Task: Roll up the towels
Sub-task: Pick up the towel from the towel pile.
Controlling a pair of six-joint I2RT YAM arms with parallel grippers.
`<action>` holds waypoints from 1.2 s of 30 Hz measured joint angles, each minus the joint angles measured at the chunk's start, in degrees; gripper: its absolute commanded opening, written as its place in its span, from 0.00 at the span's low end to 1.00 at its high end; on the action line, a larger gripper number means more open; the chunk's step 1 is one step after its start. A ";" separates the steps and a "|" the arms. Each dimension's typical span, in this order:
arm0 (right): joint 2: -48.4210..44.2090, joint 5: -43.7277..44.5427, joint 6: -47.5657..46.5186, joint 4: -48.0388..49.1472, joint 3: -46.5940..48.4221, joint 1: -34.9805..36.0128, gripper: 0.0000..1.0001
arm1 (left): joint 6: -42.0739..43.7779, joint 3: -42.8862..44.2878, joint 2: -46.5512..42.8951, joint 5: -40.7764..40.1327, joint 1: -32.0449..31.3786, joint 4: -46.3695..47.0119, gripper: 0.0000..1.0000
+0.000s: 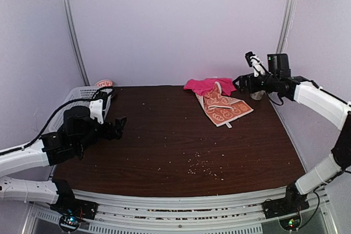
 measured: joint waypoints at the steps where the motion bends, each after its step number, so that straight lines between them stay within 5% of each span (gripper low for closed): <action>1: 2.75 1.29 -0.50 -0.44 1.11 1.33 1.00 | -0.46 -0.85 -0.20 -0.02 -0.04 0.66 0.98; 15: 35.39 17.64 -9.03 -4.39 18.80 7.54 1.00 | -5.18 -7.78 5.11 4.46 -0.42 9.60 0.98; 25: 43.06 28.72 -11.72 -3.50 20.22 7.54 0.87 | -6.67 -7.78 12.04 8.50 -0.46 15.93 0.98; 30: 44.87 31.95 -13.33 -0.87 20.90 7.48 0.58 | -7.19 -7.78 15.54 10.45 -0.50 18.34 0.98; 36: 44.98 32.17 -14.73 0.87 20.87 7.41 0.00 | -7.67 -7.76 18.18 11.69 -0.92 20.35 0.98</action>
